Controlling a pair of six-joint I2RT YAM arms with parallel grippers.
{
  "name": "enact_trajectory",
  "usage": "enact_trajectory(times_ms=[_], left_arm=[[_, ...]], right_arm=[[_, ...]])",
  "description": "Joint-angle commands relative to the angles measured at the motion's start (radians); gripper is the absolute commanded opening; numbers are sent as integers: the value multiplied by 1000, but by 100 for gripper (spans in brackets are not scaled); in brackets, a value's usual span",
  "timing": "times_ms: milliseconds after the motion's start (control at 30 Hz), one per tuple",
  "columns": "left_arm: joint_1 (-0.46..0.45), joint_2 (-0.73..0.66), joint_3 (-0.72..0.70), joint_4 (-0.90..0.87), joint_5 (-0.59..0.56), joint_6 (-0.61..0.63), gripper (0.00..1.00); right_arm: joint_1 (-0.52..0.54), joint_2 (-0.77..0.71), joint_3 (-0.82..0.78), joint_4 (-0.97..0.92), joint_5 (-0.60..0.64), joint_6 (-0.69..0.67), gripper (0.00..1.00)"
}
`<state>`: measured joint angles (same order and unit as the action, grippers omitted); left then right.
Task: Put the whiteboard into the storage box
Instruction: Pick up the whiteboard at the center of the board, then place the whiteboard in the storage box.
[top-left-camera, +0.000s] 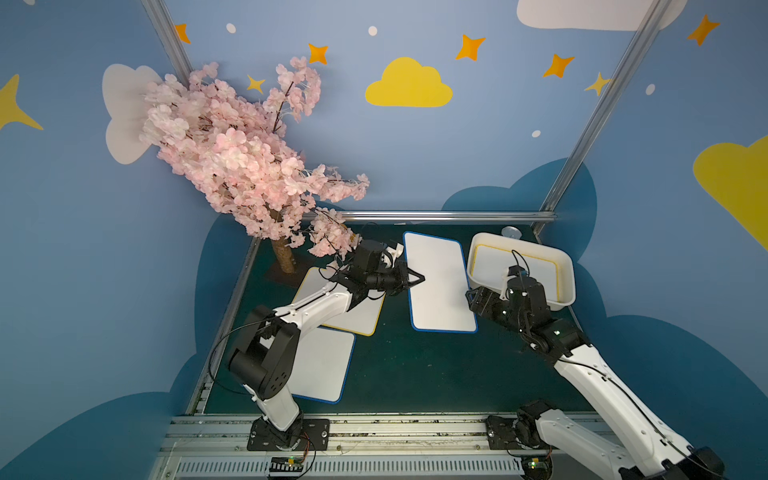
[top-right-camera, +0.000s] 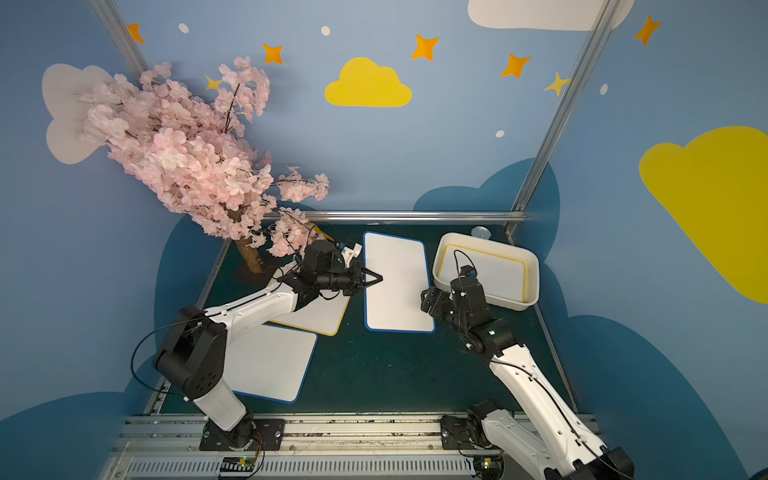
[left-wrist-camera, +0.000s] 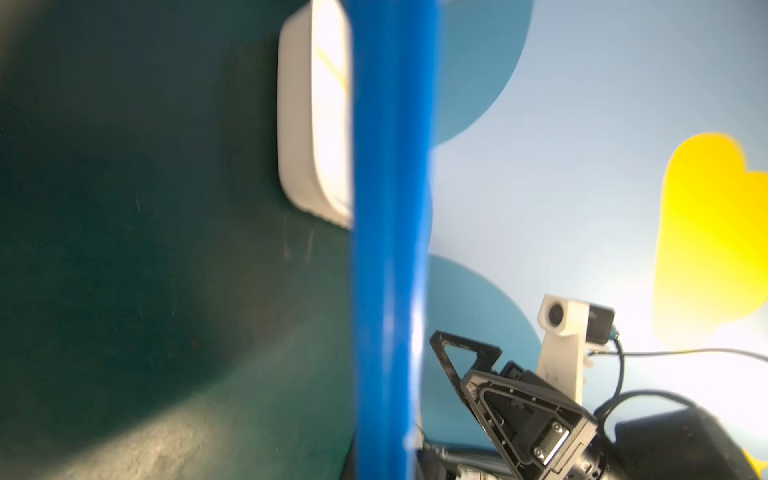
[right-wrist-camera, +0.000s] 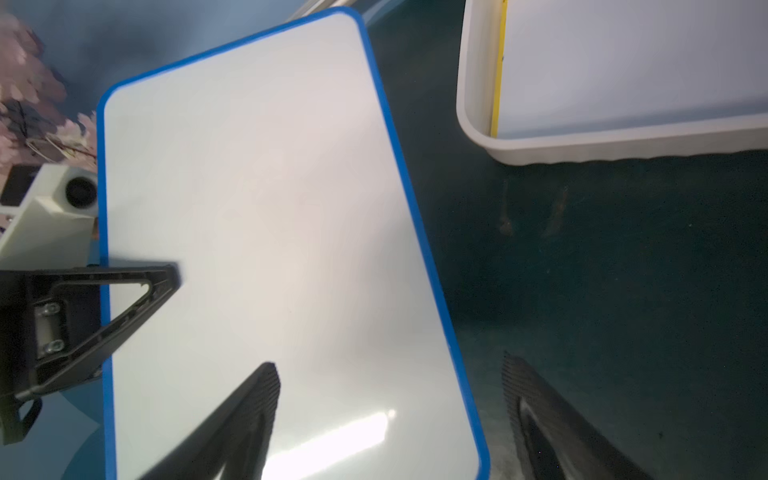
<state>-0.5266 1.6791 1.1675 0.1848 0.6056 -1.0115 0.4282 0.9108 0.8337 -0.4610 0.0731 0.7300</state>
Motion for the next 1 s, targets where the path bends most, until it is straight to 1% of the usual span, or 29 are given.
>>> enact_trajectory(times_ms=[0,167,267,333,500,633,800,900,967], left_arm=[[15,-43,42,97,-91,-68,3],[7,-28,59,186,-217,-170,3],[-11,-15,67,237,-312,-212,3],[-27,-6,68,273,-411,-244,3],[-66,36,85,347,-555,-342,4],[-99,70,94,425,-635,-402,3],[-150,85,95,485,-746,-436,3],[-168,111,114,494,-774,-475,3],[-179,135,125,506,-780,-507,3]], right_arm=[[-13,-25,46,5,58,91,85],[-34,-28,58,43,51,210,85],[-43,-37,34,89,41,290,85],[-49,-48,10,116,37,354,85],[-73,-72,-68,235,-22,504,85],[-97,-57,-120,348,-105,608,85],[-141,6,-204,566,-217,751,85],[-160,58,-223,679,-263,803,84],[-165,81,-218,714,-268,817,84]])
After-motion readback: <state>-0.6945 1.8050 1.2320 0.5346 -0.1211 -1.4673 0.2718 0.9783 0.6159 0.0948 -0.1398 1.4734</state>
